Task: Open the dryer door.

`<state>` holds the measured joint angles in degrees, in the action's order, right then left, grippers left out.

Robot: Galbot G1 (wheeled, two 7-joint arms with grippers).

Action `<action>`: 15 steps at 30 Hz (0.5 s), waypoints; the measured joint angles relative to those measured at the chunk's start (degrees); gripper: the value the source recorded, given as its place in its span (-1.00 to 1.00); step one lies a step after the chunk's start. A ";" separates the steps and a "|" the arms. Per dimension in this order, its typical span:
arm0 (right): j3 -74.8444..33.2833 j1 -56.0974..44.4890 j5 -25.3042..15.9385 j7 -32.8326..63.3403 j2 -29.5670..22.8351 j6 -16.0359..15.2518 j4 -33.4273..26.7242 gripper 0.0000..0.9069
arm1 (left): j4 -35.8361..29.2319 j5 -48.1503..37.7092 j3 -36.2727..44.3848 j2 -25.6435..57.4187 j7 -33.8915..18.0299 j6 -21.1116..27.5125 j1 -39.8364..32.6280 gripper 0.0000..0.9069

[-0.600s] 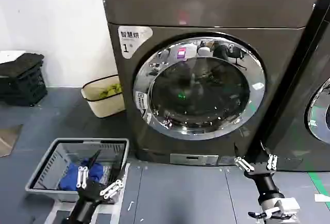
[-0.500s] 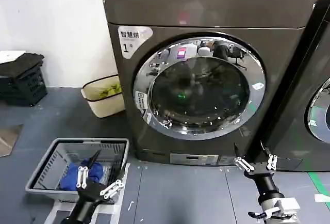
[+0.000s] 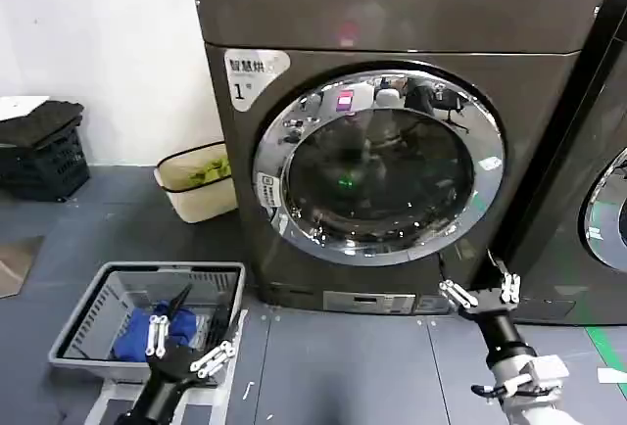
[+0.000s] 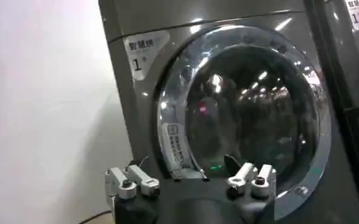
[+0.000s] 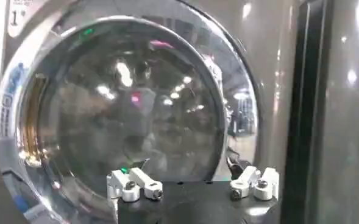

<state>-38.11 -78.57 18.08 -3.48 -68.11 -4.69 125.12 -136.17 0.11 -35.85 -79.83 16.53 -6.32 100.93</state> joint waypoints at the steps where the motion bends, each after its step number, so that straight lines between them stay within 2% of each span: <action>1: 0.58 0.75 0.46 -0.01 0.97 0.09 -0.36 1.00 | -0.05 -0.01 -0.05 0.05 0.00 0.00 0.04 1.00; 6: 3.85 4.62 3.01 -0.43 5.54 0.57 -2.86 1.00 | -0.33 0.01 -0.10 0.11 0.02 0.05 0.08 1.00; 15: 10.66 11.27 5.13 -3.38 10.91 2.21 -7.16 1.00 | -0.29 0.03 -0.19 -0.02 0.06 0.07 -0.13 1.00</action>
<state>-27.45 -67.30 23.22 -6.85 -57.20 -2.48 117.96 -136.46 0.14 -36.04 -79.86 16.59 -6.25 100.80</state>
